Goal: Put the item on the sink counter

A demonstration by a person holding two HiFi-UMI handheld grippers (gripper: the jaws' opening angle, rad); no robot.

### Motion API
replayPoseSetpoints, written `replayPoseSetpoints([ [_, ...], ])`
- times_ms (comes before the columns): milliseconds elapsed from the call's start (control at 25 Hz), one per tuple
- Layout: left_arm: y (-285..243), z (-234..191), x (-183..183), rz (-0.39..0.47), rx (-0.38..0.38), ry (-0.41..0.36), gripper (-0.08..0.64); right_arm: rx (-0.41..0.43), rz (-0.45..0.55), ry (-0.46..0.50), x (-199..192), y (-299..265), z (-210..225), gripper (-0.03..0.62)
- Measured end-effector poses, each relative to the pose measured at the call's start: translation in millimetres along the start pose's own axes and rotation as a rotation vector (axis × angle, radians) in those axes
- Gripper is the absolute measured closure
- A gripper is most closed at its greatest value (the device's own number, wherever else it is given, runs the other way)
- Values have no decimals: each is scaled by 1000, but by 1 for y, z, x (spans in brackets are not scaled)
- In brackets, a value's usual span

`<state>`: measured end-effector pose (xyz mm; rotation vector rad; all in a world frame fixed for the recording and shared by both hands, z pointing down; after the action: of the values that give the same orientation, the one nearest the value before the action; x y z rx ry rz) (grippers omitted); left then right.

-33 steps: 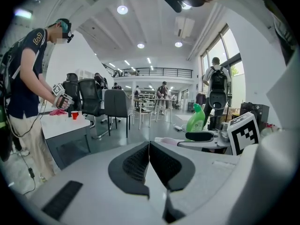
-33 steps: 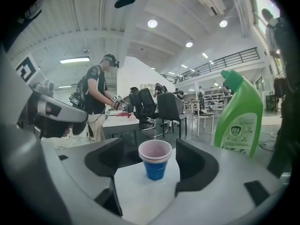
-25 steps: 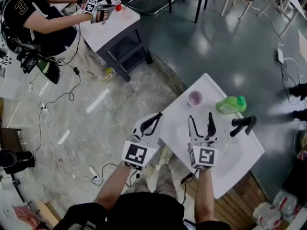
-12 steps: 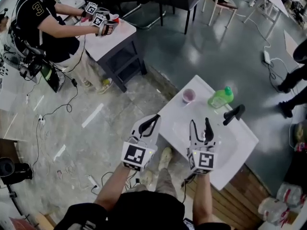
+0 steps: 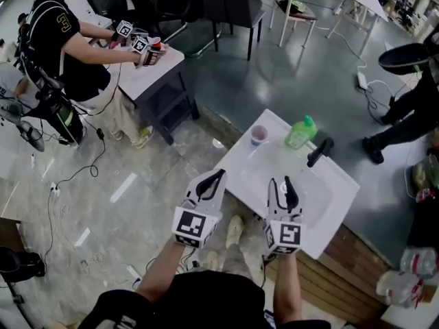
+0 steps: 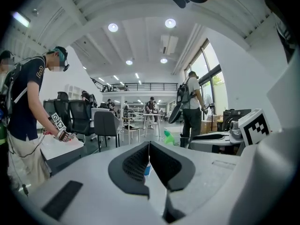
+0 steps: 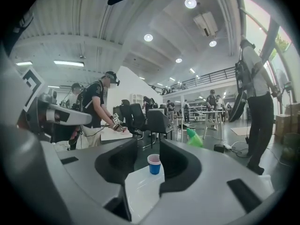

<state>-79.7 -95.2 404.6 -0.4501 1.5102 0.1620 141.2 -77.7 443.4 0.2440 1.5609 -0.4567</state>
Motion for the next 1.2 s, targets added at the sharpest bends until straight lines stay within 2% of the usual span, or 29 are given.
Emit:
replayPoseSetpoints([
  [400,44,11,14,21,-26,-14,554,-47,6,4,18,53,-22,524],
  [600,66,17,19,44,-40,-43,554,-63,27,16,22,78,-35,545],
  [760,87,22,16,30,-54,-15,554,-71,28,19,20,97,-48,556],
  [960,104,22,17,69,-53,-40,554,-84,21,17,19,116,-62,573],
  [1200,120,22,15,66,-62,-32,554,-85,19,22,18,129,-77,584],
])
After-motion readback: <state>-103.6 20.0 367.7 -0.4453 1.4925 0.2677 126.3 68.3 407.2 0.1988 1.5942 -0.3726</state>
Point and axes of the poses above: the fingertips, and each gripper's own axes: y backward along the fingers, z to its right, x out of its top, the point moved 8 cm from there along y, backward along the fingers, and after that the axes turned 12 degrees about x, right-handed, at the moved point
